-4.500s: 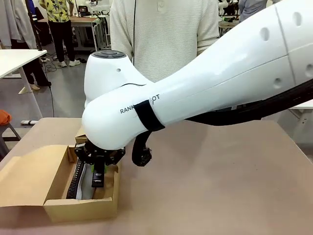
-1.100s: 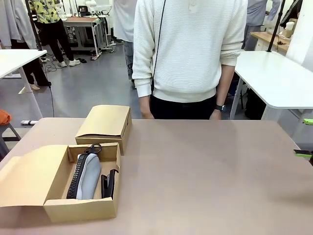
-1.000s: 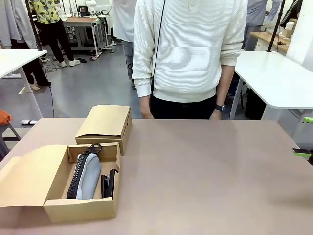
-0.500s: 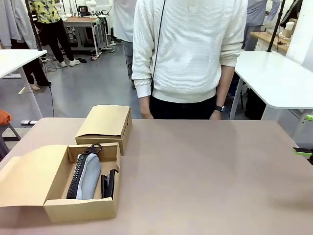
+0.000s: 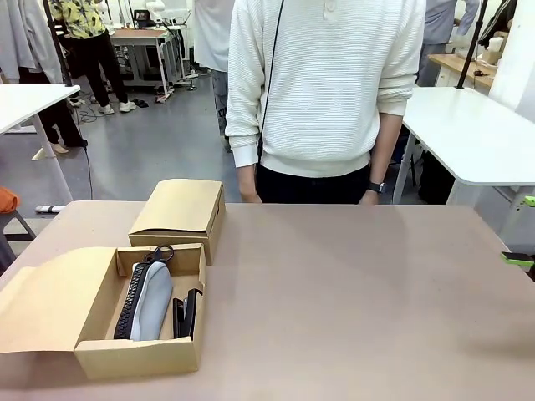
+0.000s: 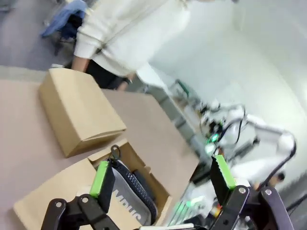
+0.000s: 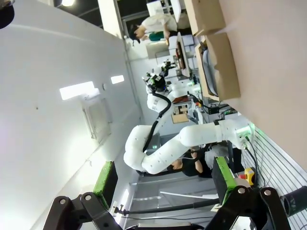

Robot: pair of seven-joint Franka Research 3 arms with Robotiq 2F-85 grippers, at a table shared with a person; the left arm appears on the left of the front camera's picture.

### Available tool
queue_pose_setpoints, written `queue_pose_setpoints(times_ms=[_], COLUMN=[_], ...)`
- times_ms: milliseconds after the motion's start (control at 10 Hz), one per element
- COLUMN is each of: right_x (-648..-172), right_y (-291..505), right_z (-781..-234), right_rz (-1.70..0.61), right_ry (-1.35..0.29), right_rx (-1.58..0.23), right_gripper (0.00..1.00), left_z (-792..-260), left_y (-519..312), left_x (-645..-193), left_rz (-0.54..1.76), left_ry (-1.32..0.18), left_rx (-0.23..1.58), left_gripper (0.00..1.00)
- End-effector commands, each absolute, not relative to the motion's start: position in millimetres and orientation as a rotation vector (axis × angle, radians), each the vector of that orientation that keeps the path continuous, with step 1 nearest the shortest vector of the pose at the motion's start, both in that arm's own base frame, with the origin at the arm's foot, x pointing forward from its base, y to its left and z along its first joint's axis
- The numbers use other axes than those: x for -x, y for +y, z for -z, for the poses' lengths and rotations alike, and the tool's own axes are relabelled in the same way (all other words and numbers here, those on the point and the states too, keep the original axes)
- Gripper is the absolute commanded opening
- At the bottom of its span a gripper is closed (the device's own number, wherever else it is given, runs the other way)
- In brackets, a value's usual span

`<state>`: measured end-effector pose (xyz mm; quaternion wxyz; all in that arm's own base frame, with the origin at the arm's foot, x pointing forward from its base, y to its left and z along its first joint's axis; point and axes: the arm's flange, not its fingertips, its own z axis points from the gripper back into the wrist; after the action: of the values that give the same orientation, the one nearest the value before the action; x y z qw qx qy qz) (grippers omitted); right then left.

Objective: Place items inside the box.
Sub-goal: Close the lid of the Mailer Box closest to the robot.

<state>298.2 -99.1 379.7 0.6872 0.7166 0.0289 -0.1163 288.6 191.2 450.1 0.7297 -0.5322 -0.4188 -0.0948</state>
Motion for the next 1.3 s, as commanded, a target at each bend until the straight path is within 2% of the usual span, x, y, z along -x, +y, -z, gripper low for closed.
queue_pose_setpoints(times_ms=[0, 200, 300, 500, 600, 700, 900, 1000, 1100, 1200], right_x=[-298.3, -298.3, -298.3, -298.3, -298.3, -298.3, -298.3, -298.3, -298.3, -298.3], right_y=[-100.4, -100.4, -100.4, -100.4, -100.4, -100.4, -100.4, -100.4, -100.4, -100.4], right_z=[-381.2, -381.2, -381.2, -381.2, -381.2, -381.2, -381.2, -381.2, -381.2, -381.2], right_rz=[0.248, 0.248, 0.248, 0.248, 0.248, 0.248, 0.248, 0.248, 0.248, 0.248], right_ry=[0.049, 0.049, 0.049, 0.049, 0.049, 0.049, 0.049, 0.049, 0.049, 0.049], right_rx=[-1.614, -1.614, -1.614, -1.614, -1.614, -1.614, -1.614, -1.614, -1.614, -1.614], right_gripper=[1.0, 1.0, 1.0, 1.0, 1.0, 1.0, 1.0, 1.0, 1.0, 1.0], left_z=[-419.6, -390.0, -379.6, -372.5, -378.6, -379.1, -379.1, -376.8, -376.1, -378.8], left_y=[154.7, 163.1, 174.9, 199.3, 208.9, 179.9, 179.9, 194.6, 204.4, 221.0], left_x=[-296.5, -304.0, -307.3, -310.5, -316.5, -306.5, -306.5, -309.5, -311.4, -311.3], left_rz=[0.914, 1.315, 1.467, 1.656, 1.66, 1.209, 1.209, 1.31, 1.362, 1.351], left_ry=[-1.224, -1.427, -1.49, -1.54, -1.596, -0.945, -0.945, -0.977, -0.942, -0.97], left_rx=[0.824, 0.311, 0.156, 0.027, -0.087, 0.679, 0.679, 0.595, 0.47, 0.398], left_gripper=[1.0, 1.0, 1.0, 1.0, 1.0, 1.0, 1.0, 1.0, 1.0, 1.0])
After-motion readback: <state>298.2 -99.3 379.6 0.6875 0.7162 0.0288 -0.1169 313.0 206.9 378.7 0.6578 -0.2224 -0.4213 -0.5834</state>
